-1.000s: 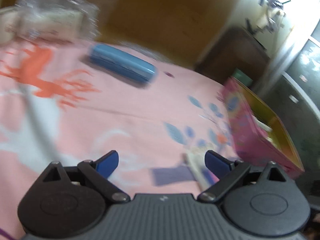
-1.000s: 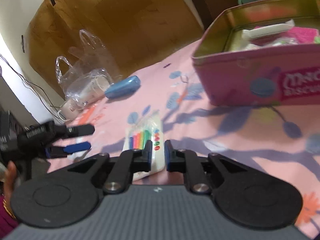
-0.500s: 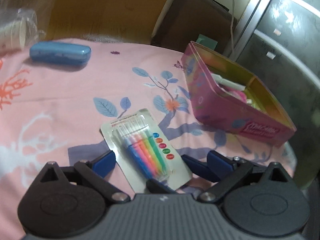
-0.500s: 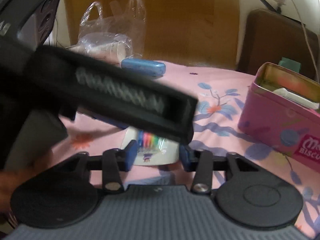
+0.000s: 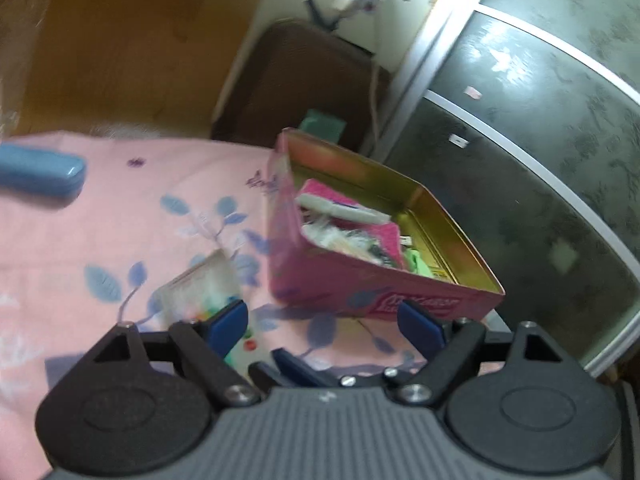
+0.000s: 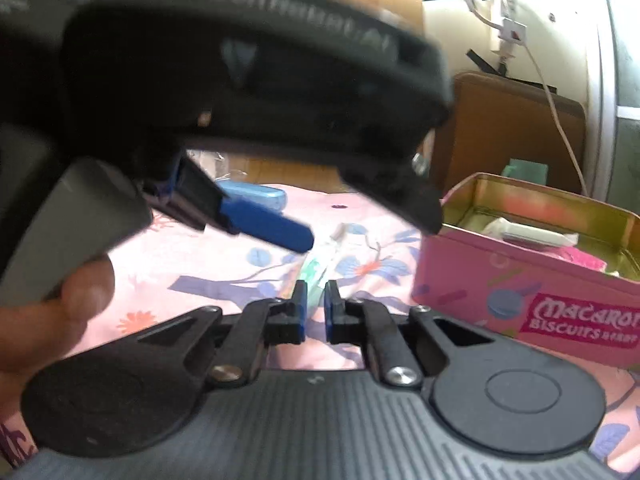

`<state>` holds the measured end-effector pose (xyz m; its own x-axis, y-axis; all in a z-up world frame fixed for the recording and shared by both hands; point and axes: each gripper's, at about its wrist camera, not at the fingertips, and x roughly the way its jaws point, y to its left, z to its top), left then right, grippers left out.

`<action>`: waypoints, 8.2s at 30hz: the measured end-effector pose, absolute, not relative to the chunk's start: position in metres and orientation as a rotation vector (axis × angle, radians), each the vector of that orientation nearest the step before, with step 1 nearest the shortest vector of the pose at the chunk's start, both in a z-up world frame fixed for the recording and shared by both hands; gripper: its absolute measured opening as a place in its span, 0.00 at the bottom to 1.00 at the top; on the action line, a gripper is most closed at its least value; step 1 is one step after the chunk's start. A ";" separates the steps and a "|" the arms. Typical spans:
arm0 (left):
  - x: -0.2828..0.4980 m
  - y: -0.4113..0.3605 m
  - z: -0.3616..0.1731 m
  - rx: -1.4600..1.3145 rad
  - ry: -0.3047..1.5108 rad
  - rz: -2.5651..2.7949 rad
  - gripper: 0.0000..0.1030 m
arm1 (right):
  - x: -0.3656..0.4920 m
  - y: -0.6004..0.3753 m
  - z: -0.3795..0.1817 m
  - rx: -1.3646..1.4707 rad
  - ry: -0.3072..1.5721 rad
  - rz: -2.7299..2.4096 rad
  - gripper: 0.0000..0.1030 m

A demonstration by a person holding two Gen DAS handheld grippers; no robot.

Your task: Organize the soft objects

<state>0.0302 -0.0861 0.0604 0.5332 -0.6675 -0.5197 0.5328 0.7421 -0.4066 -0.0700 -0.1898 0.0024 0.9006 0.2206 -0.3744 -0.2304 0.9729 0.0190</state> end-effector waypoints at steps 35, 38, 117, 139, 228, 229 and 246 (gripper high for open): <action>0.077 -0.125 0.065 -0.433 0.845 -0.898 0.65 | -0.080 -0.341 0.023 0.918 0.382 0.363 0.04; 0.098 -0.156 0.089 -0.395 0.795 -0.945 0.71 | -0.063 -0.354 0.039 0.858 0.316 0.259 0.04; 0.055 0.076 0.012 -0.149 0.525 -0.026 1.00 | 0.074 -0.102 -0.008 -0.069 0.655 0.271 0.70; 0.063 0.088 0.010 -0.239 0.535 0.003 1.00 | 0.211 -0.038 -0.011 -0.303 0.618 0.462 0.87; 0.139 -0.238 0.080 -0.112 0.715 -0.768 0.67 | -0.010 -0.300 0.029 -0.111 0.384 -0.112 0.53; 0.141 -0.247 0.077 -0.096 0.719 -0.764 0.69 | -0.002 -0.304 0.026 -0.136 0.400 -0.152 0.53; 0.084 -0.233 0.076 0.042 0.628 -0.612 0.90 | -0.058 -0.324 0.028 0.022 0.284 -0.271 0.70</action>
